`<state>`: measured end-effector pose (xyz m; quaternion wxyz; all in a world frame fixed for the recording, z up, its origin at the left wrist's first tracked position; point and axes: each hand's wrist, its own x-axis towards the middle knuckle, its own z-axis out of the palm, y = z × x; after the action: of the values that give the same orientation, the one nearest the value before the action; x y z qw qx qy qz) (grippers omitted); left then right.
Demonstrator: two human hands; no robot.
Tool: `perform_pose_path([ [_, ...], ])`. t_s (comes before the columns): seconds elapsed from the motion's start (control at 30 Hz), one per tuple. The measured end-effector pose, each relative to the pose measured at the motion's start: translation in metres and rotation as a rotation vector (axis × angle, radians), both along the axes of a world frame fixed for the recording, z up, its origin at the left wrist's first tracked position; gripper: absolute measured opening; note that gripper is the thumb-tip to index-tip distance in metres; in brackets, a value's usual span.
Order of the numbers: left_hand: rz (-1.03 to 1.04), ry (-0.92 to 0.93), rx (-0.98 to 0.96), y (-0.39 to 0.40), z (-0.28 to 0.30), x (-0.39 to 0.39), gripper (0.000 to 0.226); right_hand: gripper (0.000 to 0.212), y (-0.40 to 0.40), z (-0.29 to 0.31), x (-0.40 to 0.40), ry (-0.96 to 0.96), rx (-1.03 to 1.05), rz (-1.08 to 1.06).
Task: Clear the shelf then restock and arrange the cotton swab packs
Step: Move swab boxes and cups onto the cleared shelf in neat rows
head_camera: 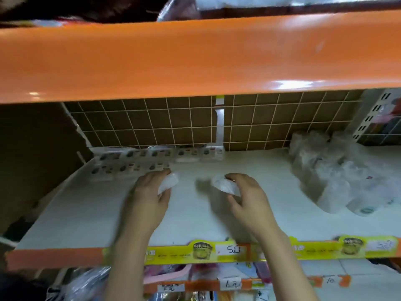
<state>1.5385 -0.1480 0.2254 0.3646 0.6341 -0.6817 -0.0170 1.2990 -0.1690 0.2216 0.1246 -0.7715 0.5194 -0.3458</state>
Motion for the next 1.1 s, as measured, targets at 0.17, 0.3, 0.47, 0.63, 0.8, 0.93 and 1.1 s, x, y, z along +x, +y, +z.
perform_pose_path([
  [0.17,-0.105,0.014,0.098,-0.013,0.000,-0.017,0.041,0.045,0.007,0.005,0.003,0.022,0.012,-0.092],
  [0.3,-0.175,-0.099,0.141,-0.038,0.000,-0.037,0.043,0.046,0.009,0.005,-0.005,0.035,-0.003,-0.151],
  [0.47,-0.103,-0.299,0.062,-0.073,-0.004,-0.038,0.041,0.045,0.015,-0.001,-0.013,0.037,-0.008,-0.202],
  [0.63,-0.033,-0.420,0.128,-0.098,-0.016,-0.039,0.045,0.045,0.016,-0.003,-0.020,0.056,0.005,-0.213],
  [0.8,-0.033,-0.374,0.170,-0.096,-0.035,-0.036,0.047,0.047,0.011,-0.006,-0.023,0.055,0.001,-0.201],
  [0.93,-0.046,-0.391,0.200,-0.094,-0.048,-0.033,0.042,0.046,0.009,-0.009,-0.025,0.060,-0.001,-0.190],
  [1.1,-0.070,-0.425,0.235,-0.089,-0.062,-0.033,0.055,0.046,0.006,-0.010,-0.025,0.062,0.009,-0.171],
])
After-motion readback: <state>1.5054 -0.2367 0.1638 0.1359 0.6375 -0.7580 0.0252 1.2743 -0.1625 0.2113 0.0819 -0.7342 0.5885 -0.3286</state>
